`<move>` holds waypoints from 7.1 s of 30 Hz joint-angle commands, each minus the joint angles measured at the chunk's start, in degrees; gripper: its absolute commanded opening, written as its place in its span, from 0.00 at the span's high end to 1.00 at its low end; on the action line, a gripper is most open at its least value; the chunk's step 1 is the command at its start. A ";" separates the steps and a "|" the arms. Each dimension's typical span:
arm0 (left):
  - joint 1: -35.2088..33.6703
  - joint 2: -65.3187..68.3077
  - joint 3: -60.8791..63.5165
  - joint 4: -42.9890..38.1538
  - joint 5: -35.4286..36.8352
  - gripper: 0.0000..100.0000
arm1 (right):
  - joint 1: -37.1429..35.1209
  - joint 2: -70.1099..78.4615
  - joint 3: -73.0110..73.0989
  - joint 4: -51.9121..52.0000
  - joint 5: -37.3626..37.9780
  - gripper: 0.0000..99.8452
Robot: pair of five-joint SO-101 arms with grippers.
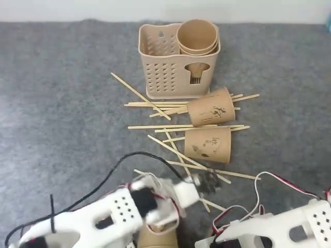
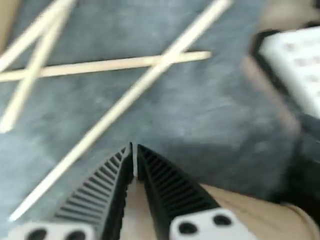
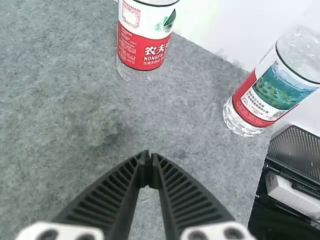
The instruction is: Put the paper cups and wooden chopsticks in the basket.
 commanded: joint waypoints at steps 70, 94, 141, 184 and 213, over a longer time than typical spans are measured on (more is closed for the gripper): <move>-30.68 9.58 -20.44 28.92 -31.91 0.67 | -68.26 19.56 -12.13 26.59 -6.86 0.83; -15.82 13.27 -16.04 23.21 -33.32 0.97 | -67.91 16.57 -12.04 29.05 -7.30 0.83; -28.66 -4.13 -28.00 33.85 -31.91 0.75 | -65.89 17.10 -11.69 29.49 -6.77 0.83; -53.45 21.89 -31.87 10.81 -22.77 0.75 | -65.54 17.01 -11.60 29.93 -5.45 0.83; -18.99 0.97 -42.33 37.01 0.00 0.75 | -37.58 17.71 -12.40 21.32 -12.40 0.83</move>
